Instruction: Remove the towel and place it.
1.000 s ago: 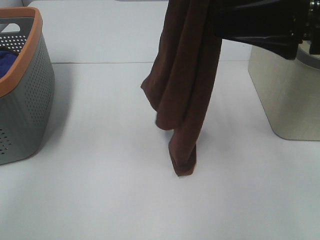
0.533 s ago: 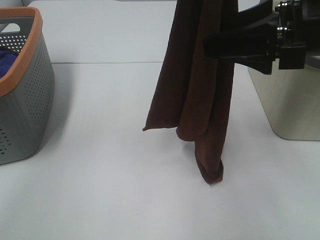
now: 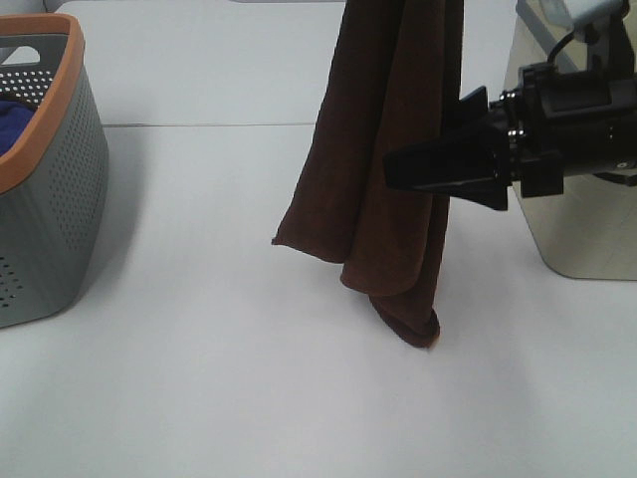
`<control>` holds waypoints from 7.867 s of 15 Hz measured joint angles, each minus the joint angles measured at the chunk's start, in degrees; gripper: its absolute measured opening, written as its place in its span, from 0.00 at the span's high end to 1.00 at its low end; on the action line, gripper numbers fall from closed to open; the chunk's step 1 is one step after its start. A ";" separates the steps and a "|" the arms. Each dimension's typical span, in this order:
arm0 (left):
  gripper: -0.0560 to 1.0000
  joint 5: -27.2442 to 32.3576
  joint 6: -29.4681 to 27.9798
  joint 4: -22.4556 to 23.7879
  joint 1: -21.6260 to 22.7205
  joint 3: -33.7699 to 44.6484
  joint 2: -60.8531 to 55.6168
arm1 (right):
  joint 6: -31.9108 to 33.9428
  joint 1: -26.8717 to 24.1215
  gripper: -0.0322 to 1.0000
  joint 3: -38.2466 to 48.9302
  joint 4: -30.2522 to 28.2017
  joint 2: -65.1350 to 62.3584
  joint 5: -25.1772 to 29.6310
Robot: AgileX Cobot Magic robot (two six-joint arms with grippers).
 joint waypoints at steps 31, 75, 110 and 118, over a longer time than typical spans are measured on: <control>0.95 0.06 -2.58 14.44 0.00 0.00 1.55 | 5.04 14.61 0.25 -3.61 -7.56 9.00 -7.16; 0.95 5.56 -13.41 22.35 0.00 0.00 1.55 | 38.62 14.61 0.95 -3.61 -40.11 -7.28 -22.80; 0.95 12.32 -52.37 20.51 14.44 7.22 21.08 | 28.71 13.29 0.95 -33.52 -58.38 15.36 -4.70; 0.95 12.66 -49.90 18.11 14.44 27.85 14.55 | 35.07 15.13 0.95 -22.98 -57.30 15.30 -0.17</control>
